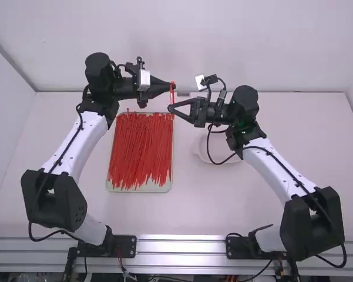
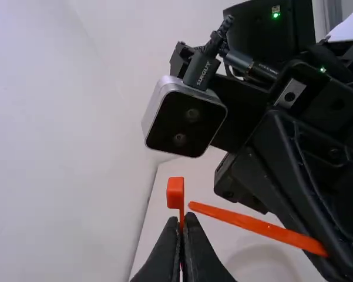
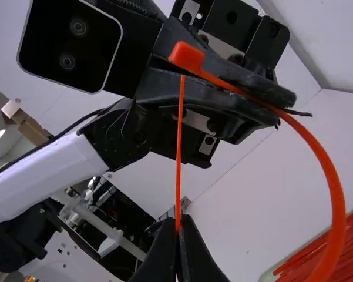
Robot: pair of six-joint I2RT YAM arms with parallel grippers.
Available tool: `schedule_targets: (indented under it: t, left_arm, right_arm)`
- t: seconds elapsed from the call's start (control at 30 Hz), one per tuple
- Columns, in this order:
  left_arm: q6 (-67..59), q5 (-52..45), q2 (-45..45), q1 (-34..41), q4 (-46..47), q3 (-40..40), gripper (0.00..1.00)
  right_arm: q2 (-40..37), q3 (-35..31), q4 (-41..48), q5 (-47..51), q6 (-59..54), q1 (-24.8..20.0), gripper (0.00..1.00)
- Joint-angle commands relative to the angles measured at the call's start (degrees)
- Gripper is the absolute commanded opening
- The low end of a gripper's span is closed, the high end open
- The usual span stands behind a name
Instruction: Fasten the cable tie
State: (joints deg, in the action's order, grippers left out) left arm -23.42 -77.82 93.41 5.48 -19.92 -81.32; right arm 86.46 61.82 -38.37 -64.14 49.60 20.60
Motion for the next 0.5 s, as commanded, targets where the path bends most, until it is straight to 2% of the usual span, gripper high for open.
schedule_targets:
  t: [0.0,0.47]
  left_arm:
    - [-0.4,-1.3,-0.2,0.1,0.0,1.0,0.02]
    - [-1.9,-3.4,-0.2,0.1,-0.1,1.0,0.02]
  right_arm:
    - [0.1,1.5,-0.3,-0.1,0.1,-0.3,0.0]
    - [0.1,1.5,-0.3,1.2,1.2,-0.3,0.0]
